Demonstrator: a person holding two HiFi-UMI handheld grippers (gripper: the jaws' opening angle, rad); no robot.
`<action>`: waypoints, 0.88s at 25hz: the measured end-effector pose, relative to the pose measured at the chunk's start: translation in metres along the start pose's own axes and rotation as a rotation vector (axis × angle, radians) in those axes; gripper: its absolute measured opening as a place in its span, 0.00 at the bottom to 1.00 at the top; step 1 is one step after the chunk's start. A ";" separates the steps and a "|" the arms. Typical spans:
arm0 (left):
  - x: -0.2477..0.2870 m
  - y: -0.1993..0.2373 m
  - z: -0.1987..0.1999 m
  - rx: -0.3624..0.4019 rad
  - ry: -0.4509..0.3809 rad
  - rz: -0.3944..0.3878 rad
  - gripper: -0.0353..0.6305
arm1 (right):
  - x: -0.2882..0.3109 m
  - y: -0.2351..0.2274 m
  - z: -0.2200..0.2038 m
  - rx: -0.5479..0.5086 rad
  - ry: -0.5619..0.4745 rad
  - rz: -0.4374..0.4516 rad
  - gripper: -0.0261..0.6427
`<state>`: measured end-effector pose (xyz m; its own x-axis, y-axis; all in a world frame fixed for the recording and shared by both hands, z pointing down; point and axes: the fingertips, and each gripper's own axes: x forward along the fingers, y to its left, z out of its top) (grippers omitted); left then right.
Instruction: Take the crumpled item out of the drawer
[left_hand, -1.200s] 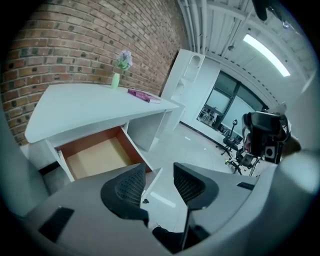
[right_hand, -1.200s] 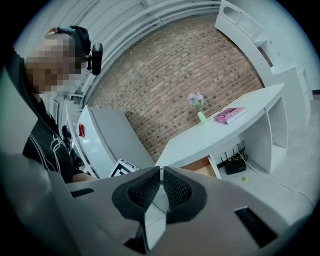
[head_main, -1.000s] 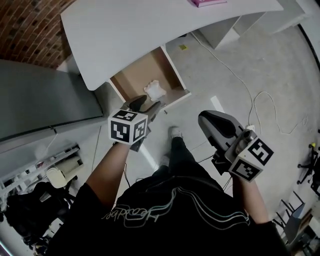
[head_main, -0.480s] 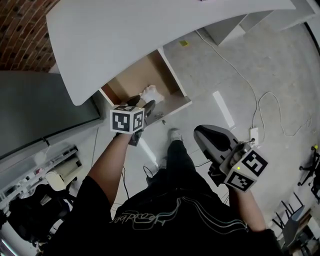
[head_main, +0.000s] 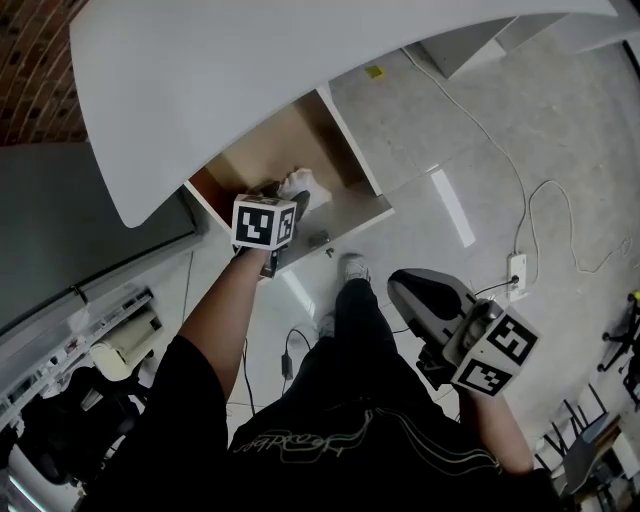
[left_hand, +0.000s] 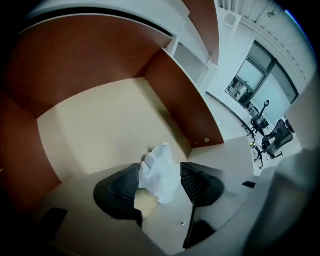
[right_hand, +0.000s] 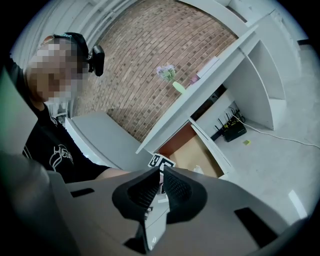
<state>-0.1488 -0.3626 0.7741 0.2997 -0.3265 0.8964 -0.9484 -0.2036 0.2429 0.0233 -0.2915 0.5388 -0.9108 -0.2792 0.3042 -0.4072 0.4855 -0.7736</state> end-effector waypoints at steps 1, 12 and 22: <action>0.006 0.002 -0.004 0.016 0.019 0.006 0.45 | 0.001 -0.003 -0.001 0.005 0.002 0.000 0.11; 0.030 0.016 -0.027 0.102 0.131 0.048 0.37 | 0.012 -0.020 -0.007 0.045 -0.001 -0.010 0.11; 0.030 0.015 -0.031 0.132 0.140 0.047 0.20 | 0.015 -0.023 -0.004 0.052 -0.016 -0.025 0.11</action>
<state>-0.1575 -0.3475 0.8164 0.2297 -0.2090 0.9506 -0.9365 -0.3132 0.1574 0.0189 -0.3032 0.5629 -0.8991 -0.3039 0.3150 -0.4251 0.4350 -0.7938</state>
